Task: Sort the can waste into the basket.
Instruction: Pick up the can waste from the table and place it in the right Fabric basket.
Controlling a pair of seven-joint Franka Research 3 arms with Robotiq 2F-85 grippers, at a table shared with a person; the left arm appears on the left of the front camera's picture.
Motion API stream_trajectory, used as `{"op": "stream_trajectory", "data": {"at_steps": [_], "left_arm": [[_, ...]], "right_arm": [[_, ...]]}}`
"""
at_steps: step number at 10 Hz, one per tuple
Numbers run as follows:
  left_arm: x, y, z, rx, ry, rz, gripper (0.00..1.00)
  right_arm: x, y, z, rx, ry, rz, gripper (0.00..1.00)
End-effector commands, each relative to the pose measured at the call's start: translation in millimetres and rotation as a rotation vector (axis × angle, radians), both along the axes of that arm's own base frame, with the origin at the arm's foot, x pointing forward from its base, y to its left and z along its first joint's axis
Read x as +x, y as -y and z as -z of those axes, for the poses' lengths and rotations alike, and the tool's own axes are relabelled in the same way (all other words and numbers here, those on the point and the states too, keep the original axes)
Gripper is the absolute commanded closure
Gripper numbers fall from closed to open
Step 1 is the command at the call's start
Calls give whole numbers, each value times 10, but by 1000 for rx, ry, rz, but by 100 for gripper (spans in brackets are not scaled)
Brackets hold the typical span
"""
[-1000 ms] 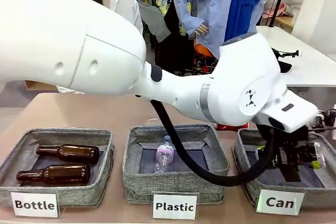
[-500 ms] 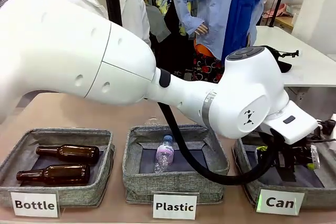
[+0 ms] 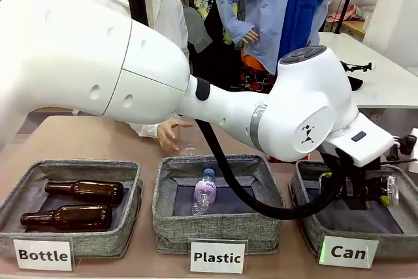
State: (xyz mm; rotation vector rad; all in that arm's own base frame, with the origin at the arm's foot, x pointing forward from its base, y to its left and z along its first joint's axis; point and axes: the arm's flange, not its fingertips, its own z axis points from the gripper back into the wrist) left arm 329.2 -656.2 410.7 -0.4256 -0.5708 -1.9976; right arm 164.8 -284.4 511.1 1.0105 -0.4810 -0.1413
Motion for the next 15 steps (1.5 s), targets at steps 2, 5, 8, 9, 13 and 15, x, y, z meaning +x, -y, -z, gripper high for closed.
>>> {"op": "stream_trajectory", "data": {"at_steps": [2, 5, 8, 9, 13, 15], "left_arm": [[-19, 22, -11, -7, -1, -19, 0], [-10, 13, -6, -5, -1, -25, 0], [10, -9, -59, -2, -18, -62, 0], [-2, -13, -111, -2, -25, -81, 0], [164, -186, -434, -11, -48, -186, 0], [232, -182, -463, -16, -69, -193, 0]], "right_arm": [[-21, -13, -48, 10, -15, 15, 0], [-21, -13, -48, 10, -15, 15, 0], [-21, -13, -48, 10, -15, 15, 0], [0, 0, 0, 0, 0, 0, 0], [198, -140, -36, 69, -47, 27, 0], [176, -136, -25, 94, -51, 21, 0]]}}
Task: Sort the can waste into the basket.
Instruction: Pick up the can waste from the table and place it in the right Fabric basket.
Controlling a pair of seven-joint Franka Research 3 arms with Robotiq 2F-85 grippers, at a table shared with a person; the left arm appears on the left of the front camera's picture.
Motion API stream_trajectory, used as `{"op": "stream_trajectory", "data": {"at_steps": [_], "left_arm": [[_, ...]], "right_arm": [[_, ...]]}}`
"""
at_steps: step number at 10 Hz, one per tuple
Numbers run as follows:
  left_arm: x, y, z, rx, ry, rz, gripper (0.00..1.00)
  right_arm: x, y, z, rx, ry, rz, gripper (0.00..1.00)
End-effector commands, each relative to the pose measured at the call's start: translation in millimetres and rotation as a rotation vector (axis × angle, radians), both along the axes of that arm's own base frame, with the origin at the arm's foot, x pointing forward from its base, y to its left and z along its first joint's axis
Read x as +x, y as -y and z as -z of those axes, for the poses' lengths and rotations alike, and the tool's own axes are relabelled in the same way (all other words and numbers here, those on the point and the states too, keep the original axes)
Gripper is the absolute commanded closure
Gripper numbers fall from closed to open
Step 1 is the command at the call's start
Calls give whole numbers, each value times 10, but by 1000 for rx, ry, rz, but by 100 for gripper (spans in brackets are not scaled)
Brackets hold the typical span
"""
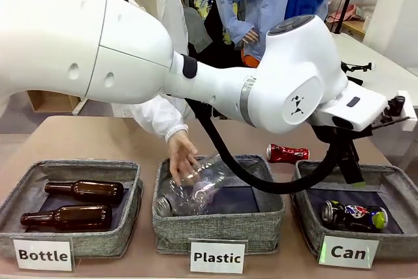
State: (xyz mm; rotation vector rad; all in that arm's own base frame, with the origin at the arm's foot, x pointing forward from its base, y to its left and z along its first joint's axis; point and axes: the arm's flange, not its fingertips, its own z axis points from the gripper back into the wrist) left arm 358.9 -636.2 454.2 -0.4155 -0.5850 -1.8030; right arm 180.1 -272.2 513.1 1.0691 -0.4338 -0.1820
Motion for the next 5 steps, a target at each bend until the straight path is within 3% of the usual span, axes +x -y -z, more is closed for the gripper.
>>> {"op": "stream_trajectory", "data": {"at_steps": [1, 5], "left_arm": [[-43, 5, -66, -1, -27, -9, 0], [6, -26, -96, -4, -38, -17, 0]], "right_arm": [[35, 7, 12, 27, 7, 28, 0], [68, 48, 28, 36, -5, 37, 0]]}}
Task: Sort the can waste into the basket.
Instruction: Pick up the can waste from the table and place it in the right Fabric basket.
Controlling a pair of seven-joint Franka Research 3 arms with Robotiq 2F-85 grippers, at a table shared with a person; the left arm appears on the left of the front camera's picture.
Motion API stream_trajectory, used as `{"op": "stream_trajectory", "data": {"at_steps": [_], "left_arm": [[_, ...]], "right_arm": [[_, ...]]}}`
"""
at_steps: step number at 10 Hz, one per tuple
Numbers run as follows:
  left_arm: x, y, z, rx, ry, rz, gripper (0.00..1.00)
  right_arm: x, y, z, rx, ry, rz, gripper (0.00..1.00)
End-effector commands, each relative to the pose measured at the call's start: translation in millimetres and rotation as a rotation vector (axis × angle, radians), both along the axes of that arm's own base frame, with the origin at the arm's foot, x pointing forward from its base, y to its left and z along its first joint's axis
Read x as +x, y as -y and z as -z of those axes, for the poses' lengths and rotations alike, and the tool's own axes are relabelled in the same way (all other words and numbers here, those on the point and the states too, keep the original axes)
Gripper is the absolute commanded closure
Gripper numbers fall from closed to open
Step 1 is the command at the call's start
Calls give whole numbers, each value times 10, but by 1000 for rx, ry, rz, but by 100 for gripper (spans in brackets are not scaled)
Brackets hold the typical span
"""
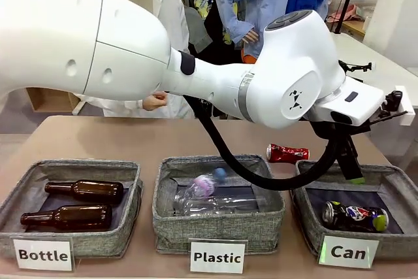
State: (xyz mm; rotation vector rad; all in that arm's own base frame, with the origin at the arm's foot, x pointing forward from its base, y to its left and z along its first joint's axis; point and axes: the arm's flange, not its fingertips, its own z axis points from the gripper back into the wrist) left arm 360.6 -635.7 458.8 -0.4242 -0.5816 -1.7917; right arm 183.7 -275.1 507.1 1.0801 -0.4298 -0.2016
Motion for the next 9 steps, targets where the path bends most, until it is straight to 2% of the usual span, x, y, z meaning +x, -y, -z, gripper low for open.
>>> {"op": "stream_trajectory", "data": {"at_steps": [1, 4, 7, 9], "left_arm": [[11, -103, -104, -2, -37, -17, 0], [83, -685, -319, 45, -68, -53, 0], [236, -1545, -819, 108, -92, -186, 0], [330, -2240, -1035, 88, -127, -326, 0]], "right_arm": [[54, -3, -29, 23, -6, 14, 0], [171, -259, -53, -36, -28, -26, 0], [397, -800, -203, -86, -35, -114, 0], [648, -1330, -261, -110, -47, -218, 0]]}}
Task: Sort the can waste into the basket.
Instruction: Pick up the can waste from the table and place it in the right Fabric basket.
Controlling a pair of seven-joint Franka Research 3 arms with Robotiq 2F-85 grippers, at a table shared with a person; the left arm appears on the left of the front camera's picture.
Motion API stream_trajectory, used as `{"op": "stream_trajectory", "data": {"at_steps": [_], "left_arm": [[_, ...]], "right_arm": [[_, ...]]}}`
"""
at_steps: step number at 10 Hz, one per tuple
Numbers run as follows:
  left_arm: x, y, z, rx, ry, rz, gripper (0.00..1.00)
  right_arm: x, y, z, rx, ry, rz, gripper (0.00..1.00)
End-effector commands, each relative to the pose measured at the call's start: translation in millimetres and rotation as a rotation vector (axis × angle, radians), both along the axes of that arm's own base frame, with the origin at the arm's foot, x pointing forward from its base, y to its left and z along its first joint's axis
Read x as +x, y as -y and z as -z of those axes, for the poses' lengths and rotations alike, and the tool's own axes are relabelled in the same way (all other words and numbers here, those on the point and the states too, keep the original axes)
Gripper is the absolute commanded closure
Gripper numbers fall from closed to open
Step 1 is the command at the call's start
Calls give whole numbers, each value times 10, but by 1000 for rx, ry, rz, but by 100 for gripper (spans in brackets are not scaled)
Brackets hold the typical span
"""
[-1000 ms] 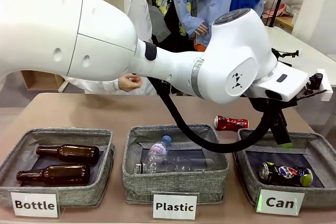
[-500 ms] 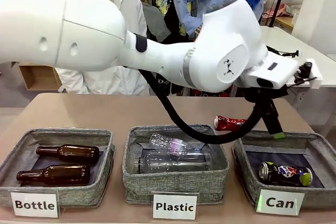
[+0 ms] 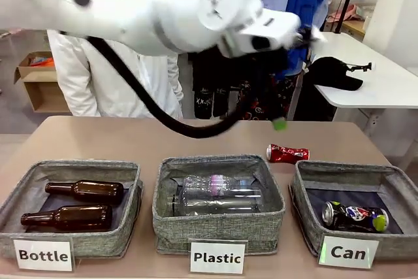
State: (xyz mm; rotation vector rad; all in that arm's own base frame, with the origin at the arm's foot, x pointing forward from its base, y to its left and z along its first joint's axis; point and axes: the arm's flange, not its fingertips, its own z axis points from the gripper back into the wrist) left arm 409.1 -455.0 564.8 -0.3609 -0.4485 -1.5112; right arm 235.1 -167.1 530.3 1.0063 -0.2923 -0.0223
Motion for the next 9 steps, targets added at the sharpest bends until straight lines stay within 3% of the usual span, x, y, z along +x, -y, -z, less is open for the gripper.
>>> {"op": "stream_trajectory", "data": {"at_steps": [1, 3, 4, 6, 8, 9], "left_arm": [[-142, -831, -2, -30, -28, -105, 0], [-238, -1829, 62, -111, -117, -209, 0], [-299, -2340, 146, -170, -196, -277, 0], [-255, -3479, 314, -427, -435, -535, 0], [-196, -4315, 634, -586, -736, -562, 0], [-107, -4570, 854, -655, -850, -529, 0]], "right_arm": [[252, -546, -27, -20, -13, -83, 0], [457, -1179, 3, -53, -61, -225, 0], [577, -1449, 47, -37, -122, -291, 0], [817, -1792, 213, 56, -316, -417, 0], [1081, -1684, 464, 257, -492, -419, 0], [1213, -1532, 544, 350, -510, -349, 0]]}}
